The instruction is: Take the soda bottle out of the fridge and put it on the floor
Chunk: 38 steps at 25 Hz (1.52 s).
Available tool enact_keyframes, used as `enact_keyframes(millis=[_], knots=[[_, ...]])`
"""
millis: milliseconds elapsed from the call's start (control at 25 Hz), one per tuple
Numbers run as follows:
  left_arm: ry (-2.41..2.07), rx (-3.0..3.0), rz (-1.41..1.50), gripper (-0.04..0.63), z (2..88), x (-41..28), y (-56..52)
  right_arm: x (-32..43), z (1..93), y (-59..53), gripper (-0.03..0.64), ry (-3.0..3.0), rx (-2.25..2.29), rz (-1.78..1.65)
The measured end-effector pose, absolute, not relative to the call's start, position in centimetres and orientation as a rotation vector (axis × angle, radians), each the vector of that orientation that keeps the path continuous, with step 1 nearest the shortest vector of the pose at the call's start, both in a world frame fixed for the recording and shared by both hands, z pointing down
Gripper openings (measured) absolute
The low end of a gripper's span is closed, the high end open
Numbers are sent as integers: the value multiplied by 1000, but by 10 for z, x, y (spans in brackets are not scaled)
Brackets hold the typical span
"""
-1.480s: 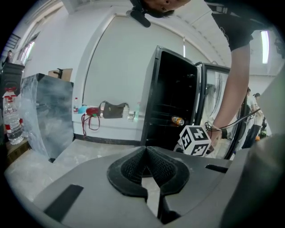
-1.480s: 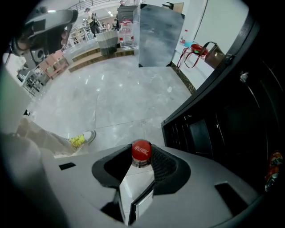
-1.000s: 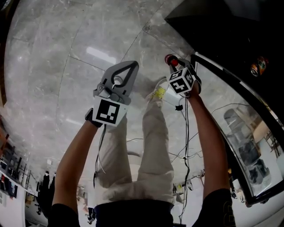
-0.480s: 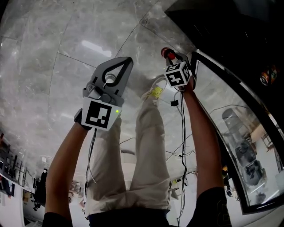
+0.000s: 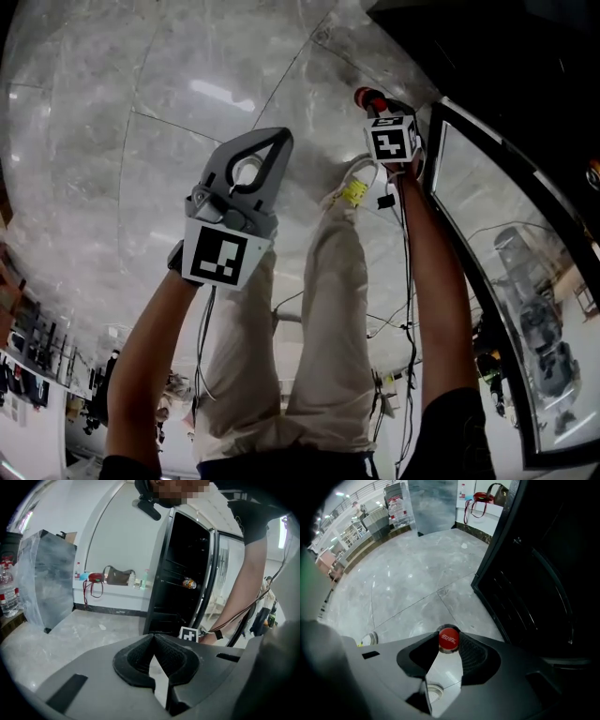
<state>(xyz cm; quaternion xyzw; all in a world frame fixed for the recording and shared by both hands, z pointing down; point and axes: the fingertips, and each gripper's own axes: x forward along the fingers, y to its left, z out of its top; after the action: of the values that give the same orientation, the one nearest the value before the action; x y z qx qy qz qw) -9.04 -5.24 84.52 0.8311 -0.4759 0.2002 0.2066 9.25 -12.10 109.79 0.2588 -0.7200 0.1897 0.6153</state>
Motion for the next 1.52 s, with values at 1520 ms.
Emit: enact_keyframes(millis=[1520], knots=[[-1299,2321,593,18,858,-63,-49,98,1143,-147,190,-1749,826,532]])
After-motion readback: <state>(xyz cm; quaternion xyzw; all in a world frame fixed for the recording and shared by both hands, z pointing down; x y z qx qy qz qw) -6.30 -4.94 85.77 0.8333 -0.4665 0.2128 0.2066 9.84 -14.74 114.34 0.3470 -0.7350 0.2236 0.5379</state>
